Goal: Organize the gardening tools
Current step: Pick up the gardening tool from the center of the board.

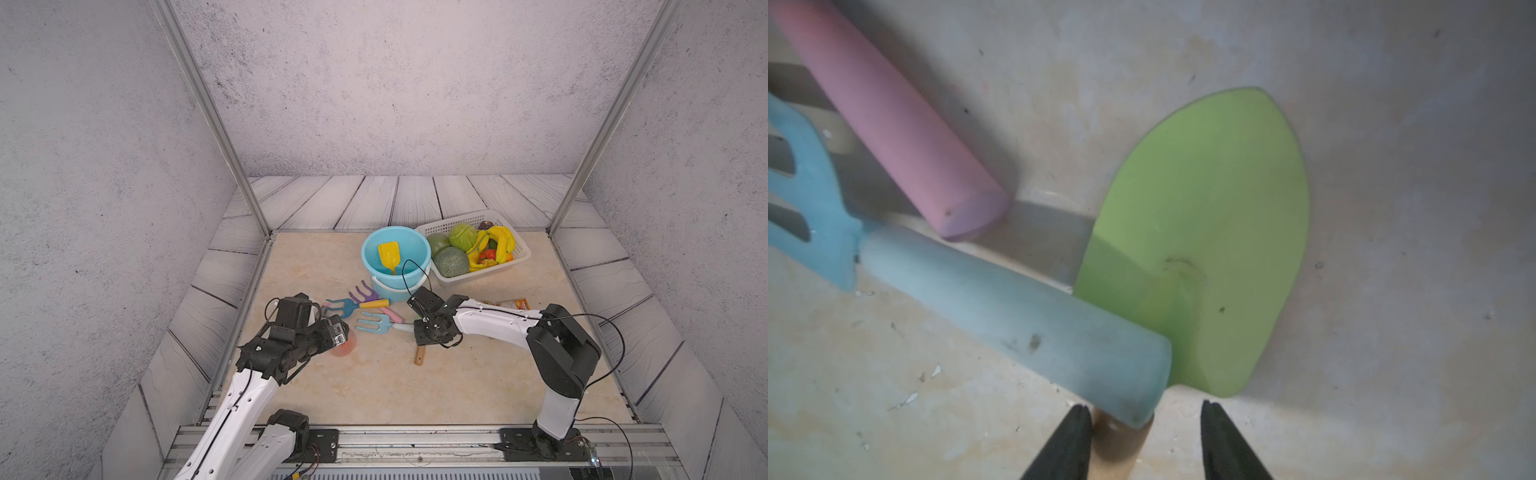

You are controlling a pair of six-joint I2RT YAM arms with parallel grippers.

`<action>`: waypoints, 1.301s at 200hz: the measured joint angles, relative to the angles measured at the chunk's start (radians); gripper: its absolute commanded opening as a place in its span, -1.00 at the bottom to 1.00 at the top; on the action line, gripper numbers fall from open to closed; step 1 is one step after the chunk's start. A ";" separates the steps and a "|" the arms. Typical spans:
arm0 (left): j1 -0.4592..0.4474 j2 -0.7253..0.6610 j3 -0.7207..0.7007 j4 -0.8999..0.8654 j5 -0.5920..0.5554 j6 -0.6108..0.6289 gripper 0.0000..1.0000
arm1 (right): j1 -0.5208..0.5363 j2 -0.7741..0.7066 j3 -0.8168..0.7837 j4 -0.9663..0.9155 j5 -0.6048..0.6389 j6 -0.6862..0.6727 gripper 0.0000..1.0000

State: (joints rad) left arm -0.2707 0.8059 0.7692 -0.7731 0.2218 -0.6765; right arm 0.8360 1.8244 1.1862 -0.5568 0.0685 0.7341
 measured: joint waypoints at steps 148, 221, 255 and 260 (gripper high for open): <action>0.000 0.006 0.000 0.009 0.002 -0.001 0.92 | -0.017 0.004 -0.063 -0.014 0.100 0.014 -0.14; 0.000 0.028 0.010 0.007 0.005 -0.001 0.92 | -0.077 -0.059 -0.126 -0.023 0.105 -0.005 -0.73; 0.000 0.042 0.014 0.012 0.008 0.008 0.93 | -0.108 -0.202 -0.154 -0.082 0.135 -0.034 -0.76; 0.000 0.043 0.014 0.013 0.009 0.009 0.93 | -0.108 -0.231 -0.153 -0.091 0.142 -0.040 -0.76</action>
State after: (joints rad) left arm -0.2707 0.8486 0.7830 -0.7597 0.2310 -0.6678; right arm 0.7280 1.5932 1.0328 -0.6476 0.2100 0.6941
